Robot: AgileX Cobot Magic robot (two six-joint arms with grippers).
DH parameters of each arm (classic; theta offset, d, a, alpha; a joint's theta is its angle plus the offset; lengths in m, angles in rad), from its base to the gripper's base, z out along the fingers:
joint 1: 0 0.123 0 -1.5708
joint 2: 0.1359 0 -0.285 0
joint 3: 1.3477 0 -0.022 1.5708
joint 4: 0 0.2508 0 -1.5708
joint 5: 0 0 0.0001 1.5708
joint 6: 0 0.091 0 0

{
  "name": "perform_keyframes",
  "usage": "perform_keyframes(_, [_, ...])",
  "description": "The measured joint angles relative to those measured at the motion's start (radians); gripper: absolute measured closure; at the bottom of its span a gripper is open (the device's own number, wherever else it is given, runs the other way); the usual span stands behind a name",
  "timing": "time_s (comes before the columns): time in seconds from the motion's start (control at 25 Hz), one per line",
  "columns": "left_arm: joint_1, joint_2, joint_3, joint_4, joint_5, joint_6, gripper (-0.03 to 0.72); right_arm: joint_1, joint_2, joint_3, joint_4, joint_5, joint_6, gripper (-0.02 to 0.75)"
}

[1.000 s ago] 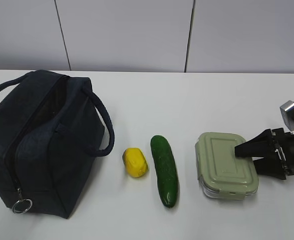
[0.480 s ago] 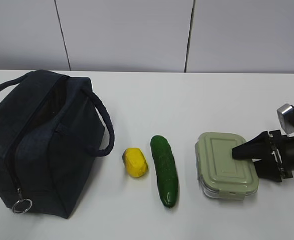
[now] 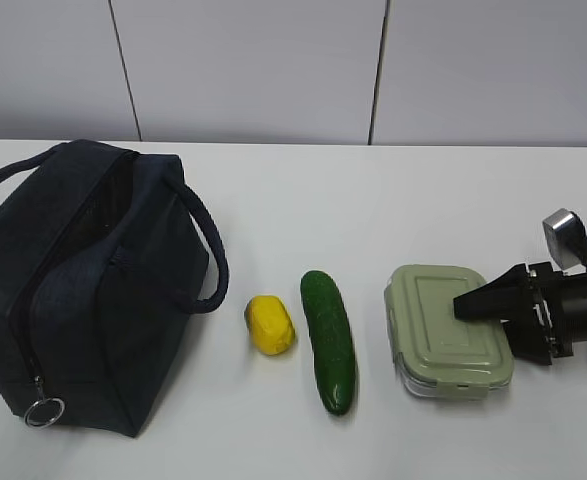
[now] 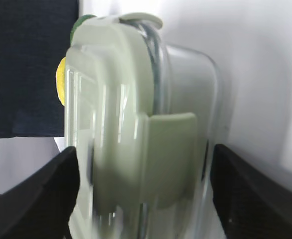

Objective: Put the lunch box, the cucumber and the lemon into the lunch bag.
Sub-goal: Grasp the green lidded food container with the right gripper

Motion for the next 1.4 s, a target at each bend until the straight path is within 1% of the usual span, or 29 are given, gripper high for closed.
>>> perform_keyframes(0.2, [0.0, 0.0, 0.0, 0.0, 0.0, 0.0, 0.449, 0.002, 0.002, 0.0, 0.0, 0.002, -0.003, 0.119])
perform_keyframes(0.28, [0.0, 0.0, 0.0, 0.0, 0.0, 0.0, 0.449, 0.002, 0.002, 0.0, 0.0, 0.002, -0.003, 0.134])
perform_keyframes(0.76, [0.0, 0.0, 0.0, 0.0, 0.0, 0.0, 0.449, 0.002, 0.004, 0.0, 0.002, 0.025, -0.004, 0.344])
perform_keyframes(1.2, [0.0, 0.011, -0.002, 0.0, -0.009, 0.0, 0.449, 0.002, 0.004, 0.0, 0.002, 0.027, -0.004, 0.35])
perform_keyframes(1.32, [0.0, 0.076, -0.025, 0.0, -0.011, 0.0, 0.449, 0.002, 0.004, 0.0, 0.002, 0.027, -0.004, 0.35])
perform_keyframes(1.4, [0.0, 0.169, -0.053, 0.0, -0.014, 0.0, 0.449, 0.002, 0.004, 0.0, 0.002, 0.027, -0.004, 0.35])
